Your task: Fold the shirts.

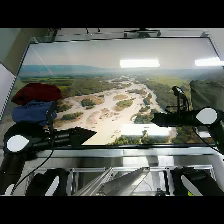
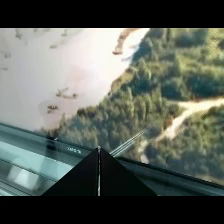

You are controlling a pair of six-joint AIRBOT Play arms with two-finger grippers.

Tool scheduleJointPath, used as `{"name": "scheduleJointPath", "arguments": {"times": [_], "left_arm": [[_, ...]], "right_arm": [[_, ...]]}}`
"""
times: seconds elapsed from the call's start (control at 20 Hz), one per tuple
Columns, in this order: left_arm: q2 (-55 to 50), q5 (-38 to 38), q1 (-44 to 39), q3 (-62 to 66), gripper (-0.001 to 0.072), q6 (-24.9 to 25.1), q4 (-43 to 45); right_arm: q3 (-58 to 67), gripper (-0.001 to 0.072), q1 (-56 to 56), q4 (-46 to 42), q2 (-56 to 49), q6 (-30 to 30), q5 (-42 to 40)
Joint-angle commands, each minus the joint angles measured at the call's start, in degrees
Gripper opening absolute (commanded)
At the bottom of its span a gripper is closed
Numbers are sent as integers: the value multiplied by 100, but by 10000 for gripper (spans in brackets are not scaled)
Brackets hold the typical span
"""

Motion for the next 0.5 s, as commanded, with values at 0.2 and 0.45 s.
{"name": "scheduleJointPath", "arguments": {"times": [0.2, 0.45], "left_arm": [[22, 603, 55, 39, -1, -7, 125], [-935, 710, 1777, 1572, 580, -752, 2269]], "right_arm": [[-2, 21, 7, 0, 4, 4, -4], [-2, 21, 7, 0, 4, 4, -4]]}}
